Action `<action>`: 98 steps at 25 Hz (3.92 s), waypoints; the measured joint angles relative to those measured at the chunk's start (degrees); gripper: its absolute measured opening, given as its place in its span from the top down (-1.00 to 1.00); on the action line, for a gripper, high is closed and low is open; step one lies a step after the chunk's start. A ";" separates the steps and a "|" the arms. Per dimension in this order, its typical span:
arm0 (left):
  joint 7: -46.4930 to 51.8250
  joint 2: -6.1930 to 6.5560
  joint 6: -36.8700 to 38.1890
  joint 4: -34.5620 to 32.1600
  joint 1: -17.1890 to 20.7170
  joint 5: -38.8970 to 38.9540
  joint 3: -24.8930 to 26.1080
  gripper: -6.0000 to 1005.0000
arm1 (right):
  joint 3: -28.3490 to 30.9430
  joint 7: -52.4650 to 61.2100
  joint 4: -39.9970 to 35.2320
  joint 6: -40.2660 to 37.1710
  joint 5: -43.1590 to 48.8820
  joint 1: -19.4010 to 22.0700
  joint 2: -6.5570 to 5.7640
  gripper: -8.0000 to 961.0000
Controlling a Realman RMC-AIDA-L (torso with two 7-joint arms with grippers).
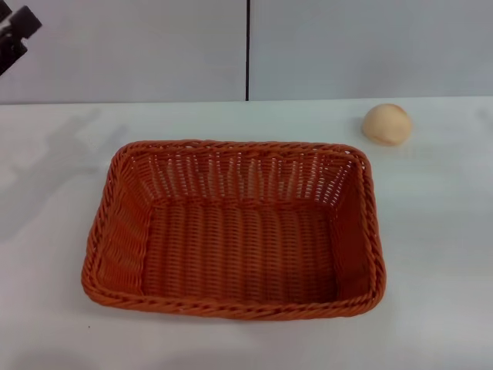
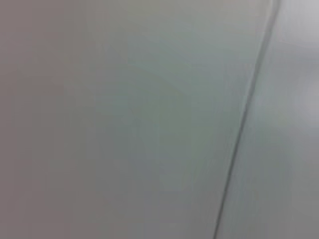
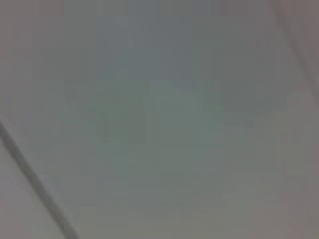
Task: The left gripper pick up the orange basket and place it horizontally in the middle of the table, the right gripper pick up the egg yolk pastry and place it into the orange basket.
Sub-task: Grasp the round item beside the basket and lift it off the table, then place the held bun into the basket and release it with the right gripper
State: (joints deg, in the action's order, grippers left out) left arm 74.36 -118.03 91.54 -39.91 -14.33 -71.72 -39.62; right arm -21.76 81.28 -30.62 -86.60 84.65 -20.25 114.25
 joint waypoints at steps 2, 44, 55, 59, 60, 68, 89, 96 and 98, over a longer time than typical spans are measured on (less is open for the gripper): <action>-5.05 0.01 2.70 2.88 -0.20 3.09 -0.01 -0.36 | 0.00 10.77 -5.90 -0.27 9.36 -1.68 -1.82 -0.12; -13.48 0.03 6.27 13.81 -4.87 5.16 -2.22 -0.35 | -35.62 38.12 -9.51 31.09 55.88 -23.70 3.22 0.03; -13.97 -0.08 6.11 16.27 -5.87 5.19 -2.31 -0.35 | -34.72 38.59 -9.50 31.68 58.54 -22.89 2.81 0.07; -14.12 -0.05 6.09 16.85 -6.44 5.20 -2.31 -0.35 | -35.04 38.60 -9.68 33.04 59.85 -22.45 2.77 0.13; -14.13 -0.05 6.07 16.97 -6.66 5.19 -2.31 -0.35 | -35.18 38.53 -9.78 33.37 60.01 -22.27 2.80 0.17; -14.19 -0.09 5.56 18.14 -7.89 5.19 -2.31 -0.35 | -35.35 38.27 -11.79 35.07 60.37 -20.75 3.18 0.45; -14.95 -0.22 3.79 19.71 -9.14 5.10 -2.31 -0.35 | -35.58 0.78 -28.47 12.11 -2.79 -4.42 4.48 0.74; -15.09 -0.29 3.64 19.98 -9.15 5.44 -1.93 -0.35 | -39.82 -2.25 -23.00 0.34 -7.29 -8.31 4.23 0.83; -15.10 -0.29 3.64 20.06 -9.16 5.50 -1.75 -0.35 | -43.65 -1.33 -22.76 0.27 -5.01 -9.66 4.29 0.82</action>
State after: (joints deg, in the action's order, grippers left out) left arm 59.26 -118.32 95.17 -19.85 -23.49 -66.22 -41.37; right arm -65.41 79.95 -53.37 -86.33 79.65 -29.90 118.54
